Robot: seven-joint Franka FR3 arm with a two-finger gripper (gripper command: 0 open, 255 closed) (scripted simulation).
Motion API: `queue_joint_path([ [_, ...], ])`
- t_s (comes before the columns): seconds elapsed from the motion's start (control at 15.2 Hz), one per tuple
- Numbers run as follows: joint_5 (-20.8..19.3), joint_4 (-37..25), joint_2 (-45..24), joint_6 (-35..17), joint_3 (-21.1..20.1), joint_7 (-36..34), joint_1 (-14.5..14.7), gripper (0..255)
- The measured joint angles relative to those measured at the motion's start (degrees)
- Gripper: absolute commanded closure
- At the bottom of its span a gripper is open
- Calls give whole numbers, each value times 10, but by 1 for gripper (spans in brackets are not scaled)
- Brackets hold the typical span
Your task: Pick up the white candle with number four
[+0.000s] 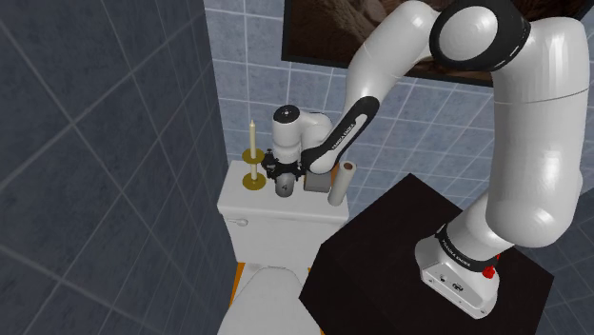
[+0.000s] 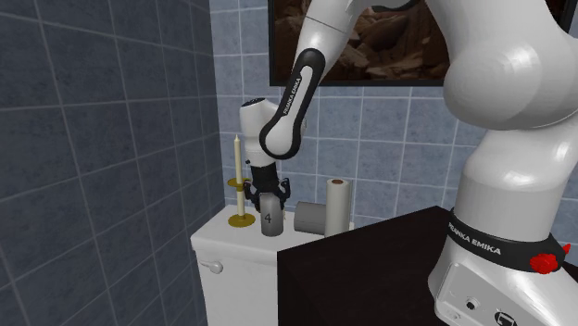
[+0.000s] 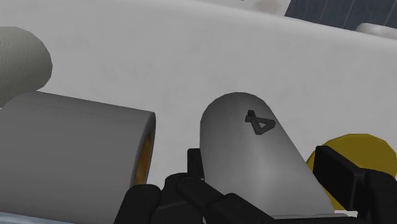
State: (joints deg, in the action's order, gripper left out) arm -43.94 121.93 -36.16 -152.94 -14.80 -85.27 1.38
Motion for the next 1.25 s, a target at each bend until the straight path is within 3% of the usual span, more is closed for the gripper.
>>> queue_joint_path([
  [0.4,10,8,14,8,-8,8,-7,255],
  [1.25,80,38,105,63,-61,70,-48,255],
])
